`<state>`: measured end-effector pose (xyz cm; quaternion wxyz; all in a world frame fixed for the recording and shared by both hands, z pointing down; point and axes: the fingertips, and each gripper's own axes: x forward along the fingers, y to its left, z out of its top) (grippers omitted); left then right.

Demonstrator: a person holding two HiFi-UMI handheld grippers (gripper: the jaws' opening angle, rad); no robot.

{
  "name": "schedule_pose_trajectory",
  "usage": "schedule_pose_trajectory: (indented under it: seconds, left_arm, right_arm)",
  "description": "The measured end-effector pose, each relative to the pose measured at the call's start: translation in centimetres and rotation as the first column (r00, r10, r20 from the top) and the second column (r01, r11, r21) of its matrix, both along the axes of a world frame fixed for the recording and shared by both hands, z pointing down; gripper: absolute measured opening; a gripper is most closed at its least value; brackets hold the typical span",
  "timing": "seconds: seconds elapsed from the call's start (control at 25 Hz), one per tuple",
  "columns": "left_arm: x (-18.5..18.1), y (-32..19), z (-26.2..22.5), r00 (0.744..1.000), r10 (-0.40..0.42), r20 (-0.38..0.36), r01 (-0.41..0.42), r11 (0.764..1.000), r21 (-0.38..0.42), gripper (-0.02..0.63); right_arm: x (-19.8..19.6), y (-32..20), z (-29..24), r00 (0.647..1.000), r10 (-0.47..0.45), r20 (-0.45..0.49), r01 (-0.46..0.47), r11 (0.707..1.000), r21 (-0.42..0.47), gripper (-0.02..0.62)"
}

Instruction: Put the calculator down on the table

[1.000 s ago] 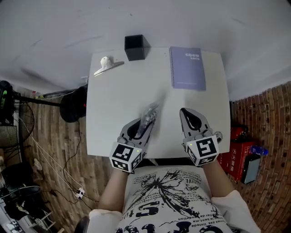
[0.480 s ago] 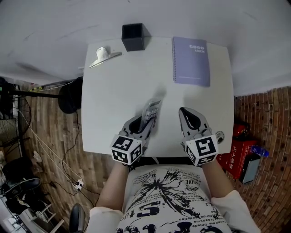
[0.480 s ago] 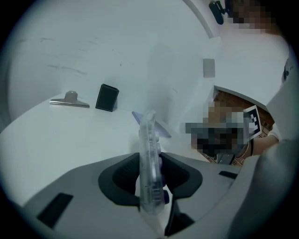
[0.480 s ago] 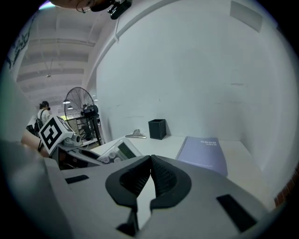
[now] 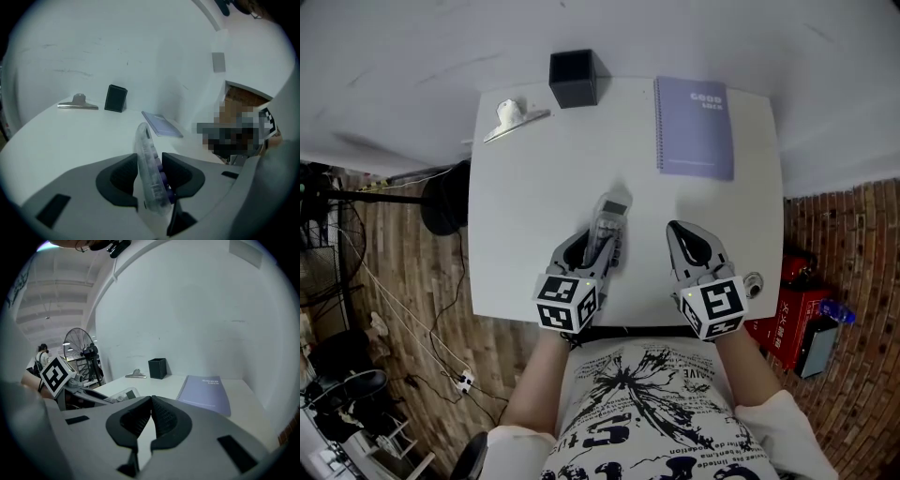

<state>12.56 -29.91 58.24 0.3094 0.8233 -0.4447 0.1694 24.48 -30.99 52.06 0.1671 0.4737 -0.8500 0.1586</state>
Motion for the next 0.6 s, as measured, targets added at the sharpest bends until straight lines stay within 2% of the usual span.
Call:
schedule_pose_trajectory:
  seconds: [0.2,0.36,0.52,0.6]
  left_arm:
    - [-0.4,0.1,0.6,0.998,0.005,0.056,-0.005,1.000,0.001,0.192]
    - [-0.9,0.3,1.5,0.999,-0.014,0.050,0.016,0.999,-0.032,0.199]
    - [-2.1,0.3,2.6,0.994,-0.031,0.106,0.036,0.998,-0.043,0.207]
    - [-2.3,0.3,2.8,0.993,-0.030,0.111,0.035,0.998,-0.045,0.207]
  right_arm:
    - [-0.1,-0.3,0.2,1.000,-0.006,-0.001,0.006,1.000,-0.008,0.015]
    - [-0.2,-0.5,0.6,1.000,-0.011,-0.001,0.011,1.000,-0.016,0.015]
    - [-0.5,-0.4,1.0,1.000,-0.018,-0.002,0.018,0.999,-0.028,0.015]
    - [-0.6,-0.4,1.1,1.000,-0.019,-0.004,0.019,0.999,-0.031,0.015]
